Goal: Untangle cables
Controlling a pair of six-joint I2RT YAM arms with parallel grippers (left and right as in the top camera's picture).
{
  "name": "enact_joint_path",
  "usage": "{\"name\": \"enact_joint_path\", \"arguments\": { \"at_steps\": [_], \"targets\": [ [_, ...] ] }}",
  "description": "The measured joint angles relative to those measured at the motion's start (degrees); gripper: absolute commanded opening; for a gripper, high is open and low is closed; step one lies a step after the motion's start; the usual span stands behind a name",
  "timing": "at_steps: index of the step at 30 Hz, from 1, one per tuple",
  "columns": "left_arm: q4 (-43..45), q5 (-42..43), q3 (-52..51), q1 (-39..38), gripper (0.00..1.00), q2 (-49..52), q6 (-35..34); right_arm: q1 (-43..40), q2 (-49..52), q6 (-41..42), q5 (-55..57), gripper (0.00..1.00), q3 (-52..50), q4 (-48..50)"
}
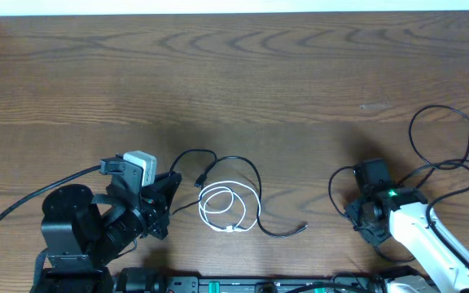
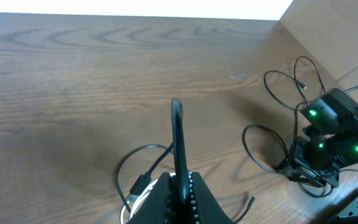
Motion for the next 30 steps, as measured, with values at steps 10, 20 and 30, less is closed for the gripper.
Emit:
{"name": "enact_joint_path", "arguments": {
  "at_steps": [10, 20, 30],
  "targets": [
    [0.0, 0.0, 0.0, 0.0, 0.07, 0.0, 0.0, 0.0, -2.1, 0.2, 1.7, 0.01, -2.8, 11.3],
    [-0.3, 0.0, 0.0, 0.0, 0.08, 0.0, 0.0, -5.7, 0.5, -11.5, -0.2, 0.01, 5.7, 10.3],
    [-0.5, 0.0, 0.0, 0.0, 0.08, 0.0, 0.0, -33.8, 0.7, -27.8, -0.5, 0.01, 38.8, 2.1]
  ]
}}
